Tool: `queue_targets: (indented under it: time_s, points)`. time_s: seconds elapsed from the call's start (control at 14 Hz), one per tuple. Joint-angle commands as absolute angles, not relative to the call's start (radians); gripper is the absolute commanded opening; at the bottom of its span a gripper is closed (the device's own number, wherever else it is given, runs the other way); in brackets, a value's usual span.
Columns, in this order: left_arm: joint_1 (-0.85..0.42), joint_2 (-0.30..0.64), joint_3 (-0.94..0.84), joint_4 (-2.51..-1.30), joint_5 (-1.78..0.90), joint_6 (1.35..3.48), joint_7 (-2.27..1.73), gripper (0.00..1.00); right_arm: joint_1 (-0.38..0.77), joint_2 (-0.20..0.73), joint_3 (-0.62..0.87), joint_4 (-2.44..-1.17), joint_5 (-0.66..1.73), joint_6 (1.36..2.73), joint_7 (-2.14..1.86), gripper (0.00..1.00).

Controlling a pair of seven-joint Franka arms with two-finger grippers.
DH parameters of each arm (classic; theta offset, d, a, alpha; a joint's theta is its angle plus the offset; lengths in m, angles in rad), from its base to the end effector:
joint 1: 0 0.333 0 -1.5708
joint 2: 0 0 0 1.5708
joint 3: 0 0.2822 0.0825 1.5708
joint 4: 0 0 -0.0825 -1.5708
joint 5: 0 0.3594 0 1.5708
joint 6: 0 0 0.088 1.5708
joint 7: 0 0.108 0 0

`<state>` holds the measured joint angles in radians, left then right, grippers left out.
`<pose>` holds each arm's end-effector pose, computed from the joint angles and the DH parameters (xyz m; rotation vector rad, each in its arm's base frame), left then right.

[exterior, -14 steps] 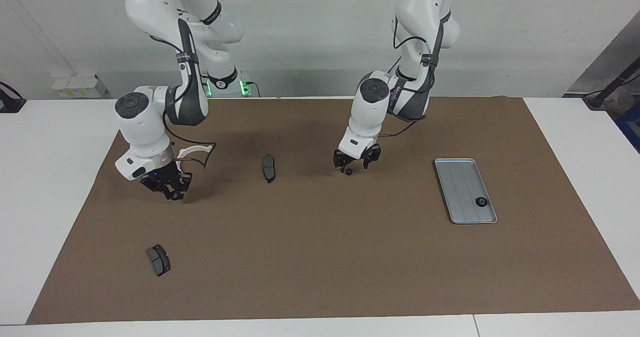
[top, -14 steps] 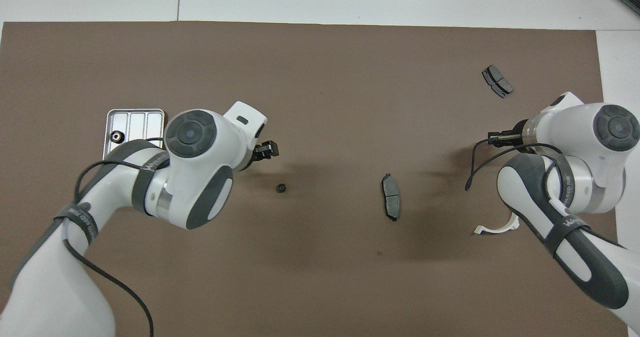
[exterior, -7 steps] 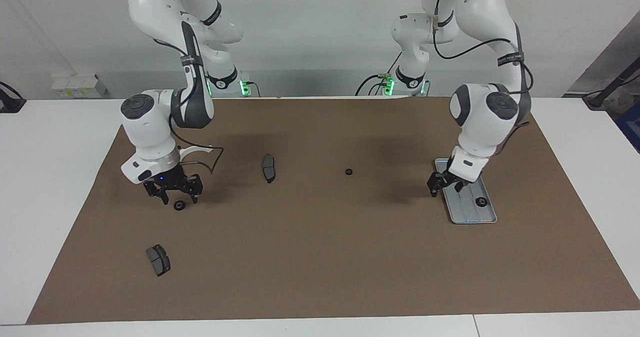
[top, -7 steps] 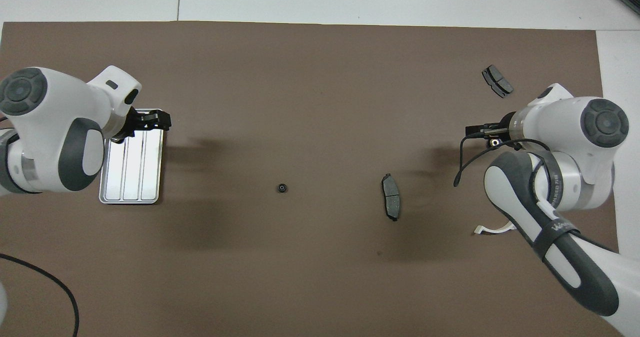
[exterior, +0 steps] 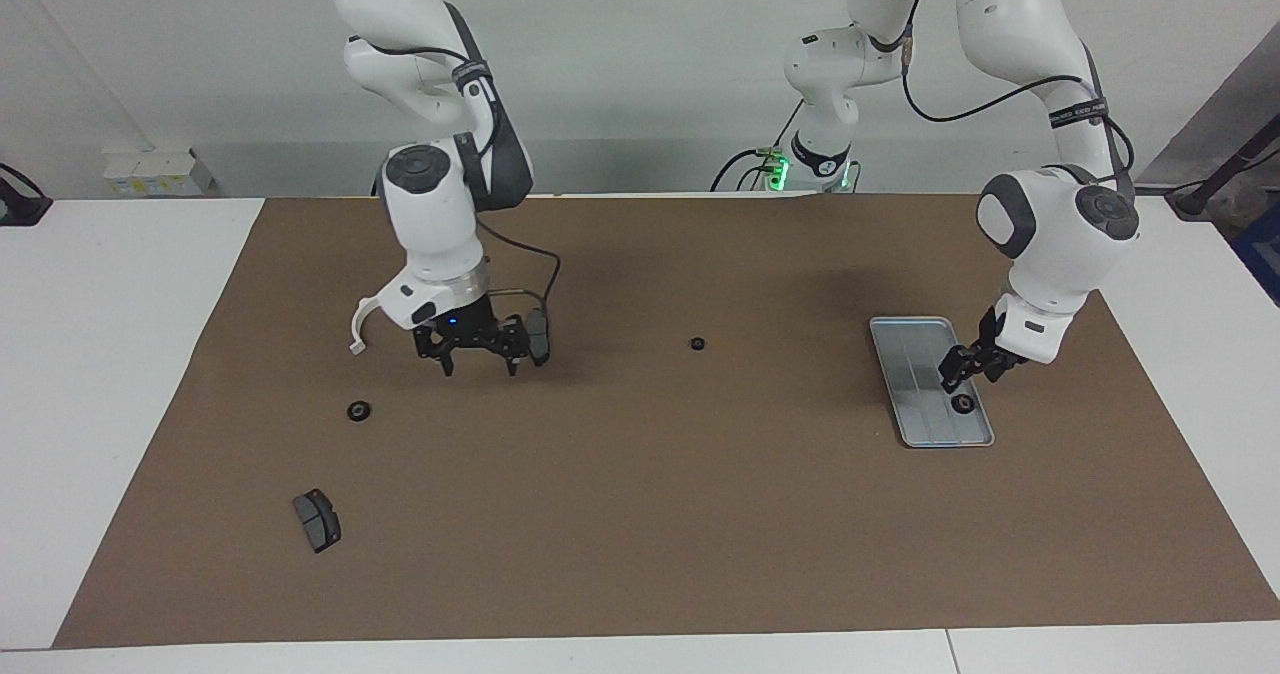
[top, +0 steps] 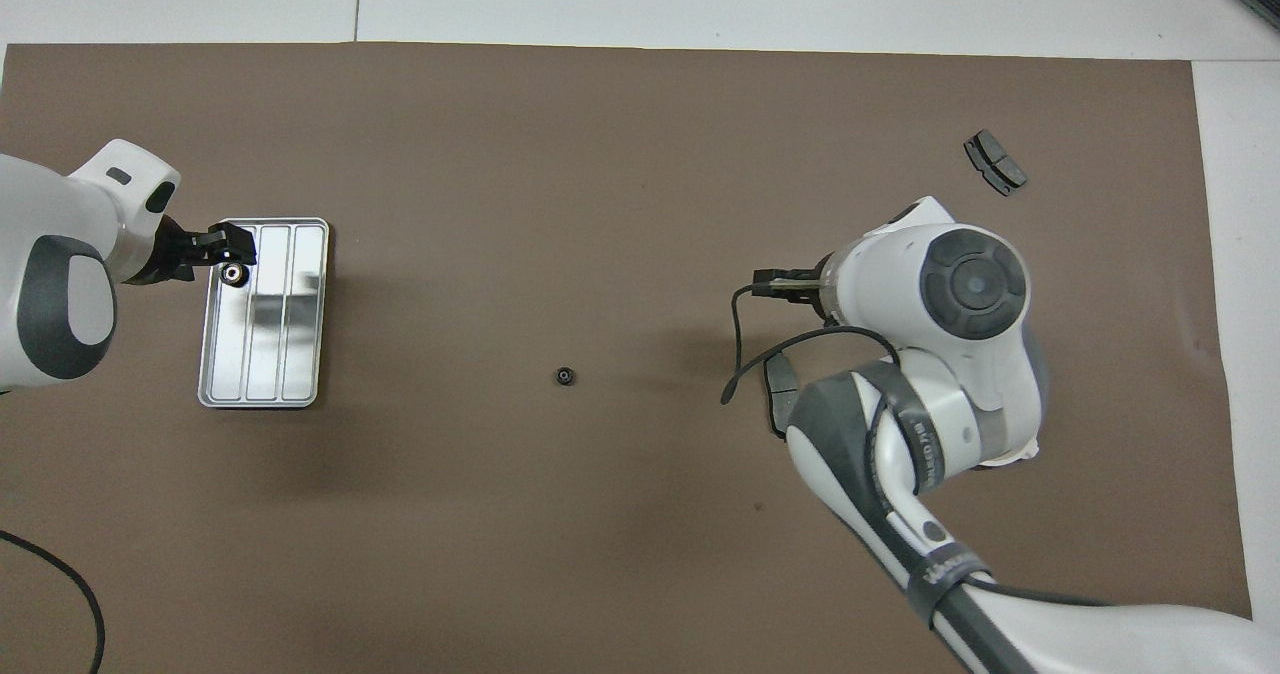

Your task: Place bearing gear from tray to pile

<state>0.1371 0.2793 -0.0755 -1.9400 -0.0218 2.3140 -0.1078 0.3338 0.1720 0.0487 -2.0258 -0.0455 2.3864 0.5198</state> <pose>0.5900 0.0376 0.3315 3.0850 0.2897 0.1465 0.5345 0.2138 0.3634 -3.0655 0.1667 -0.2791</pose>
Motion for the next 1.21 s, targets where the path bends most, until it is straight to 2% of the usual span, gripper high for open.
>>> queue_targets:
  time_s: [0.0, 0.36, 0.5, 0.57, 0.71, 0.85, 1.0, 1.07, 1.14]
  points:
    - [0.15, 0.331, -0.084, -1.931, -0.014, 2.388, -0.094, 0.78, 0.446, 0.228, 0.043, -1.955, -0.051, 2.356, 0.668, 1.0]
    - [0.156, 0.37, -0.083, -1.931, -0.011, 2.456, -0.092, 0.72, 0.581, 0.362, 0.043, -1.74, -0.087, 2.228, 0.793, 1.0]
    - [0.156, 0.376, -0.083, -1.936, -0.011, 2.457, -0.094, 0.72, 0.627, 0.438, 0.044, -1.68, -0.132, 2.227, 0.856, 1.0]
    - [0.155, 0.376, -0.083, -1.947, -0.011, 2.459, -0.094, 0.68, 0.647, 0.471, 0.044, -1.658, -0.136, 2.23, 0.864, 1.0]
    - [0.155, 0.373, -0.083, -1.954, -0.011, 2.457, -0.094, 0.52, 0.672, 0.523, 0.046, -1.623, -0.135, 2.232, 0.865, 0.98]
    - [0.155, 0.373, -0.083, -1.954, -0.011, 2.456, -0.094, 0.34, 0.713, 0.558, 0.044, -1.617, -0.135, 2.252, 0.867, 0.92]
    - [0.153, 0.374, -0.083, -1.939, -0.011, 2.441, -0.094, 0.18, 0.719, 0.557, 0.046, -1.63, -0.135, 2.269, 0.867, 0.82]
    - [0.146, 0.376, -0.083, -1.916, -0.011, 2.421, -0.094, 0.09, 0.722, 0.557, 0.046, -1.643, -0.135, 2.287, 0.867, 0.75]
    - [0.141, 0.379, -0.084, -1.883, -0.011, 2.383, -0.095, 0.05, 0.724, 0.557, 0.046, -1.647, -0.135, 2.292, 0.865, 0.65]
